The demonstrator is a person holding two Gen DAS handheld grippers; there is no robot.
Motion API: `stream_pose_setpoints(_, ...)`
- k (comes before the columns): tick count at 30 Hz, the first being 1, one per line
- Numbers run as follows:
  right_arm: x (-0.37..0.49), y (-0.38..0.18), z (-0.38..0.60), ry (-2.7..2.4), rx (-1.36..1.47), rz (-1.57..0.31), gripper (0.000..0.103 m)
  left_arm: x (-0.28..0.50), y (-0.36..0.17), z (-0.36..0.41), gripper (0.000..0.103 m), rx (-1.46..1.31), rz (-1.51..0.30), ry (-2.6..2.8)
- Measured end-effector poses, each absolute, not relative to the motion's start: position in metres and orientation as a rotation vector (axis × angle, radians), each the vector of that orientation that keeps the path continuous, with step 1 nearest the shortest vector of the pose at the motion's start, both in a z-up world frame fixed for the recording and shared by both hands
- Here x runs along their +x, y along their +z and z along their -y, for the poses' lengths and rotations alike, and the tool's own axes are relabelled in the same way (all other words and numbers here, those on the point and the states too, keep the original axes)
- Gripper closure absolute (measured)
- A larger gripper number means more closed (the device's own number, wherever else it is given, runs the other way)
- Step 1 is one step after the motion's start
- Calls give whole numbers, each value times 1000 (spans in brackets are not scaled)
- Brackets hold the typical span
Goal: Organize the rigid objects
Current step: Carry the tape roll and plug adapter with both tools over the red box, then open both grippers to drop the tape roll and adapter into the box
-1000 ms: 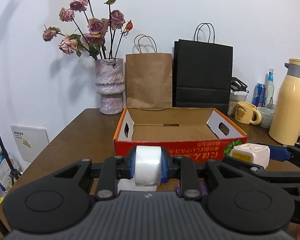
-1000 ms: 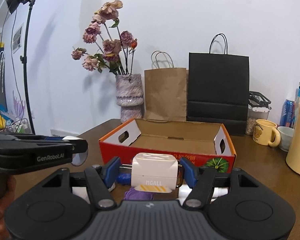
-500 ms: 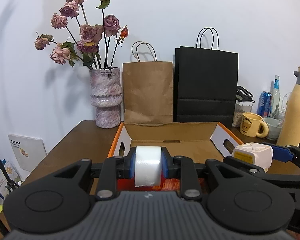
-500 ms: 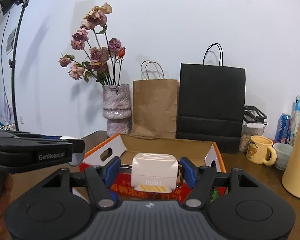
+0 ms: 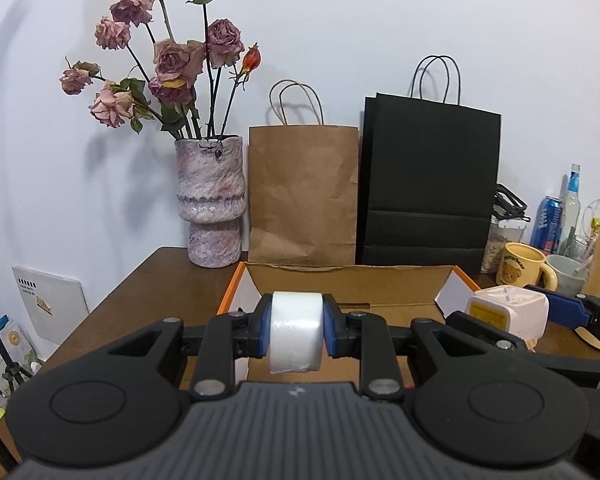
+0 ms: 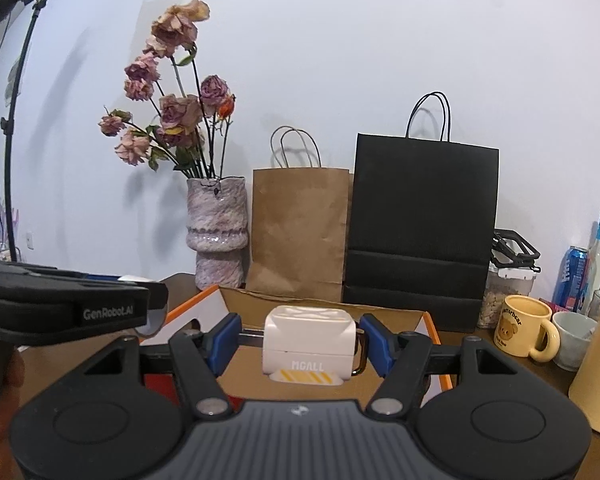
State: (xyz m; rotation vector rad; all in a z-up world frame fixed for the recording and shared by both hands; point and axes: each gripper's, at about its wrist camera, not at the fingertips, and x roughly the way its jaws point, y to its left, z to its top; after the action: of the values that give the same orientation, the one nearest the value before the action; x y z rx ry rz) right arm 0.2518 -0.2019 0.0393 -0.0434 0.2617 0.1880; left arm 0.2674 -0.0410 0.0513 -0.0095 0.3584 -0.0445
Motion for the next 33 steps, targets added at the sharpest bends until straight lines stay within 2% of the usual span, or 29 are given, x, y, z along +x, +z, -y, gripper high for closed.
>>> stream_pose_setpoints(33,372,-7,210,135,-24,-418,39,386,17,58,77,18,-471,19)
